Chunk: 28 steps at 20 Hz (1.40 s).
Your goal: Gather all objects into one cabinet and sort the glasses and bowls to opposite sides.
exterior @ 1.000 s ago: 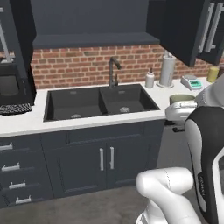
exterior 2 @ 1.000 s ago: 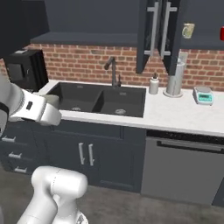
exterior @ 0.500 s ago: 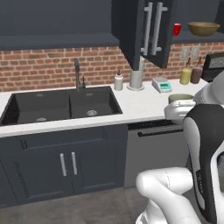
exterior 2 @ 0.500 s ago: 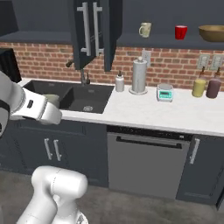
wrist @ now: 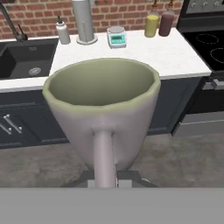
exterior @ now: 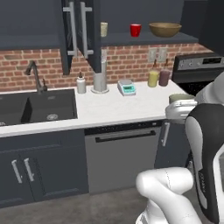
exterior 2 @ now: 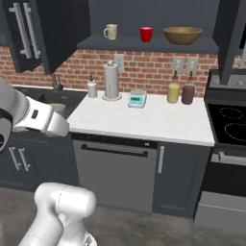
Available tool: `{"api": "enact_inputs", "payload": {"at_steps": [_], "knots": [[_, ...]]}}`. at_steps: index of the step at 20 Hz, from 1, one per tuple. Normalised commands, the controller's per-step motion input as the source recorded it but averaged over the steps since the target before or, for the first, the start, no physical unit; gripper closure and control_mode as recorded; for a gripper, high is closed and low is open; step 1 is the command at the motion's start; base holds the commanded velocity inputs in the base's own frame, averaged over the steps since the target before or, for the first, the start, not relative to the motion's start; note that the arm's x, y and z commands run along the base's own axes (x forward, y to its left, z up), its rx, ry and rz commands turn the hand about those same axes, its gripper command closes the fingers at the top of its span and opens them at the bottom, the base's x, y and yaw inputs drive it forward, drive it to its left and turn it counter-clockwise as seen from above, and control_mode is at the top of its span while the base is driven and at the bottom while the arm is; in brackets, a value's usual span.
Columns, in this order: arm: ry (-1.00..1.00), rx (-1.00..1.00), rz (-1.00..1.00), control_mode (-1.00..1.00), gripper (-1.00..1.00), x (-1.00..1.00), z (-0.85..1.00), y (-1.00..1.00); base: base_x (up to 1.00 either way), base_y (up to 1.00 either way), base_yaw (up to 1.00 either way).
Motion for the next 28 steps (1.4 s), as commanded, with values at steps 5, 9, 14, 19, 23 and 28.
{"api": "enact_inputs", "payload": {"at_steps": [5, 9, 14, 19, 23, 28], "knots": [[0.00, 0.00, 0.00, 1.00, 1.00, 0.00, 0.00, 0.00, 0.44, -0.34, 0.00], [0.00, 0.00, 0.00, 1.00, 1.00, 0.00, 0.00, 0.00, 0.68, -0.02, 0.00], [0.00, 0.00, 0.00, 1.00, 1.00, 0.00, 0.00, 0.00, 0.73, 0.00, 0.00], [0.00, 0.00, 0.00, 1.00, 1.00, 0.00, 0.00, 0.00, 0.75, 0.00, 0.00], [0.00, 0.00, 0.00, 1.00, 1.00, 0.00, 0.00, 0.00, 0.70, 0.00, 0.00], [0.00, 0.00, 0.00, 1.00, 1.00, 0.00, 0.00, 0.00, 0.65, 0.00, 0.00]]}}
